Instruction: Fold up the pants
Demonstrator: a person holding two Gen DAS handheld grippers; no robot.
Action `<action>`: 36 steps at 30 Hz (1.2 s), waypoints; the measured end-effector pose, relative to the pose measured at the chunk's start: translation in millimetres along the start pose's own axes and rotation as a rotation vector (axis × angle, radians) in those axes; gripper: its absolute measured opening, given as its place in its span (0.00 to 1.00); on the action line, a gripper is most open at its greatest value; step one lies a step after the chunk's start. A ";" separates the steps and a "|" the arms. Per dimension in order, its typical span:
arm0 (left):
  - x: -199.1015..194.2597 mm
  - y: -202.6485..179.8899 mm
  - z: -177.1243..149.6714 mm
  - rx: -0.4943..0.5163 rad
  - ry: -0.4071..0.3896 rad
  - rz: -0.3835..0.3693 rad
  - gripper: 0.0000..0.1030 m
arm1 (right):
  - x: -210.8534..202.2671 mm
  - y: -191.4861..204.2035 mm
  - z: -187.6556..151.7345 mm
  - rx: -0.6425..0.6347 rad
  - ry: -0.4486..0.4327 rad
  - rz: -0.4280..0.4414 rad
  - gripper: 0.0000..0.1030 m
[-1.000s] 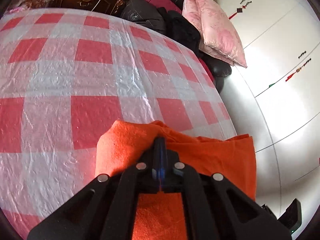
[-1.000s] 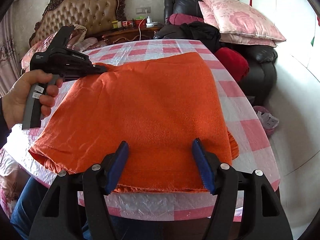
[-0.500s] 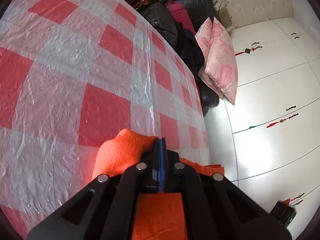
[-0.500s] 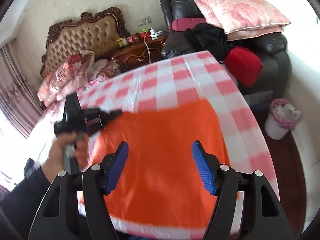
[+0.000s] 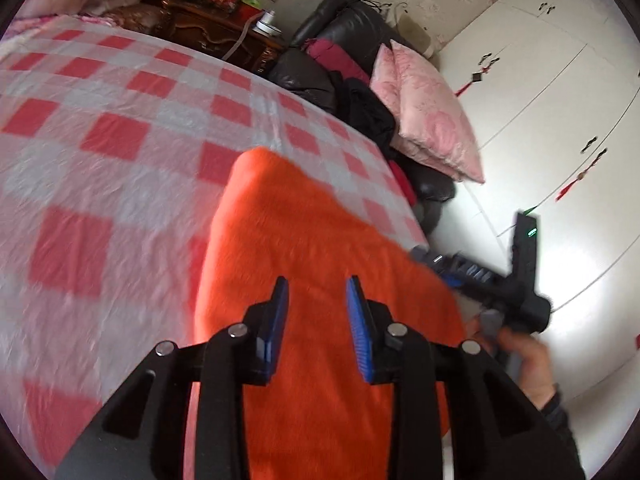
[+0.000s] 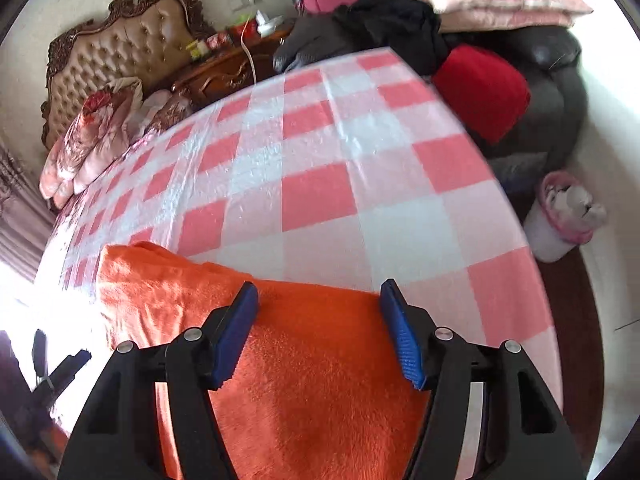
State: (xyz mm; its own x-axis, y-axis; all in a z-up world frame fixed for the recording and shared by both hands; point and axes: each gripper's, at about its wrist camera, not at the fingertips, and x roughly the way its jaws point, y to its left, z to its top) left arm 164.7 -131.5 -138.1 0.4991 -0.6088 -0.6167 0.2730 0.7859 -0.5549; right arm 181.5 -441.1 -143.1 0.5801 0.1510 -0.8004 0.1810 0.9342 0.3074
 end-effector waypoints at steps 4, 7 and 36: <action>-32.7 -26.5 -40.2 0.200 -0.047 0.130 0.29 | -64.7 18.0 -32.9 -0.048 -0.151 -0.065 0.71; -45.4 -35.5 -66.0 0.272 -0.073 0.215 0.29 | -98.5 25.7 -80.6 -0.099 -0.229 -0.182 0.75; -56.4 -58.8 -101.3 0.381 0.014 0.379 0.59 | -91.4 16.9 -163.3 -0.083 -0.096 -0.324 0.75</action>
State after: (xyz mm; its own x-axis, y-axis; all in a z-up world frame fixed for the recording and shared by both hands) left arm 37.2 -154.4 -127.3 0.6102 -0.2744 -0.7432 0.3566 0.9328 -0.0516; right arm 1.9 -386.4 -148.8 0.5758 -0.1852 -0.7963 0.3052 0.9523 -0.0008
